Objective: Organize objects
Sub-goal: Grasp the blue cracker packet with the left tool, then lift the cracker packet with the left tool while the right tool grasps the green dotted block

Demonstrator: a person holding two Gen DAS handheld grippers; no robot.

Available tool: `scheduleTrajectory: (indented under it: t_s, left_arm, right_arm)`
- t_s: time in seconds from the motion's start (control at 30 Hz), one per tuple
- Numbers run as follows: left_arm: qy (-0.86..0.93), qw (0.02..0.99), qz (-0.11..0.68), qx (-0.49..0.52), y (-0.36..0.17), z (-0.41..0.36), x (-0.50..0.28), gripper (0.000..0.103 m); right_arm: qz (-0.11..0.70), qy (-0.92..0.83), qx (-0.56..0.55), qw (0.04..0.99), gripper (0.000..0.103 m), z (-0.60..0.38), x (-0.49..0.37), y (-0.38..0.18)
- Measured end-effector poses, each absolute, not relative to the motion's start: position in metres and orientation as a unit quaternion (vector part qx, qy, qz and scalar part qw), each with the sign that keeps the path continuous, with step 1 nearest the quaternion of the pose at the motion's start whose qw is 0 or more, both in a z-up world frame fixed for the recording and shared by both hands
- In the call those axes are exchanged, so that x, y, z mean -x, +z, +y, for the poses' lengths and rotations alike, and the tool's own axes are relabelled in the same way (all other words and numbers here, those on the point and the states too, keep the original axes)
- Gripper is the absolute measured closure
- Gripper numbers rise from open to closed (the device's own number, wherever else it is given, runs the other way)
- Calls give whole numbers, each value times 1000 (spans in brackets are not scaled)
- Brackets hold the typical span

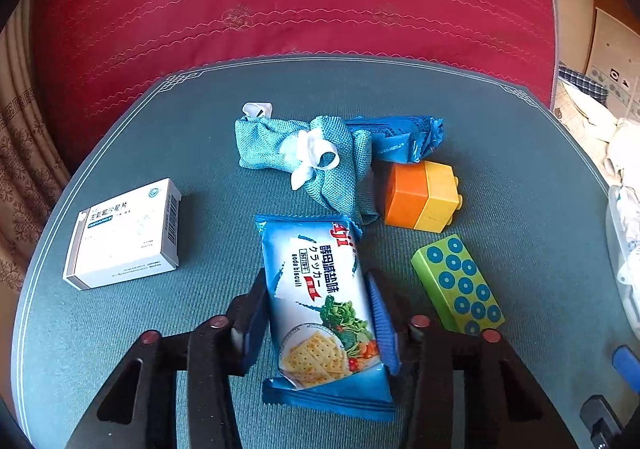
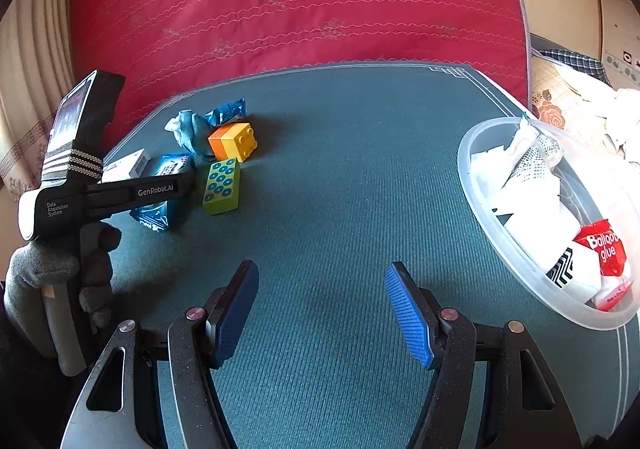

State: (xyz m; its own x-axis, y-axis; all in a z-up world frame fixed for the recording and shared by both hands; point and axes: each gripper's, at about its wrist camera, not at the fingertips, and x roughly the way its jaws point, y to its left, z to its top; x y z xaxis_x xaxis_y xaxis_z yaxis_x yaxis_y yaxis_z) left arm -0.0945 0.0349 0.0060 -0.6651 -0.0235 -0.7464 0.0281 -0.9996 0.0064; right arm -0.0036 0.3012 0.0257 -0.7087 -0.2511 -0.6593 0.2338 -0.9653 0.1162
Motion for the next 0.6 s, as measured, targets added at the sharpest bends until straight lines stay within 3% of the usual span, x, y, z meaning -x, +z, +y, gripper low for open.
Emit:
scheduleTrajectory:
  t_s: [0.6]
  left_arm:
    - [-928, 20, 30, -371, 40, 8, 79, 58]
  right_arm:
    - [24, -902, -380, 202, 36, 240, 40, 34]
